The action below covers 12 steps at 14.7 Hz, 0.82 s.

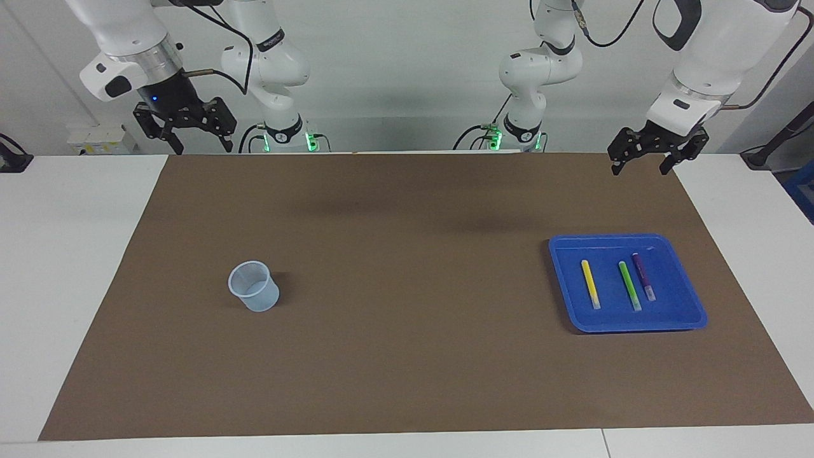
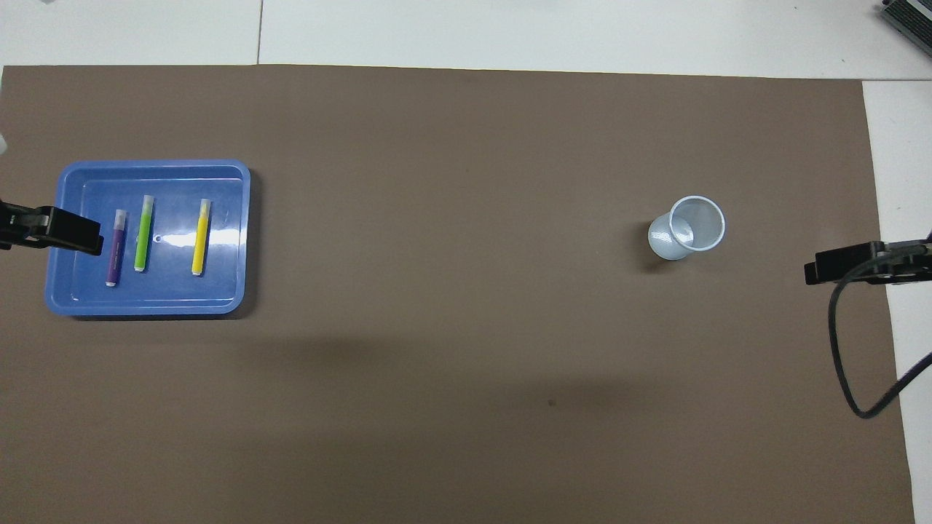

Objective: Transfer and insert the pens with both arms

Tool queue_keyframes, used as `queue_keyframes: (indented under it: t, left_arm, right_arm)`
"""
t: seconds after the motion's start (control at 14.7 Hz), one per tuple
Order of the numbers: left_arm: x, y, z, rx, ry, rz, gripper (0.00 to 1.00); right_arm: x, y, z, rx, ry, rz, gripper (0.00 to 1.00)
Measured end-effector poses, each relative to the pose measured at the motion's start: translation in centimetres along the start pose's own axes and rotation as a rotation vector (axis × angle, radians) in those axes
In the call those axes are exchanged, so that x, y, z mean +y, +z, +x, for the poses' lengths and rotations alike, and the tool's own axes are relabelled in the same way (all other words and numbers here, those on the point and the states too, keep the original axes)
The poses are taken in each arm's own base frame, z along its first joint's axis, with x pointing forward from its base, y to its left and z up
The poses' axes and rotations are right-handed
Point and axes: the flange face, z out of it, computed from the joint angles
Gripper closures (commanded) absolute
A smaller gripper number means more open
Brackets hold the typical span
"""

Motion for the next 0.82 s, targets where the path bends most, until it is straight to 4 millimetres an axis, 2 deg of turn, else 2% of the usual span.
queue_keyframes:
  t: [0.27, 0.55, 0.82]
  left_arm:
    - [0.0, 0.0, 0.0, 0.000, 0.000, 0.000, 0.00]
    - [0.0, 0.0, 0.0, 0.000, 0.000, 0.000, 0.00]
    - [-0.3, 0.0, -0.1, 0.000, -0.006, 0.000, 0.00]
  right_arm:
    - [0.2, 0.2, 0.0, -0.004, -0.011, 0.000, 0.00]
    - [0.0, 0.2, -0.5, -0.026, -0.128, 0.013, 0.00]
    - [-1.6, -0.1, -1.0, -0.016, -0.172, 0.009, 0.00]
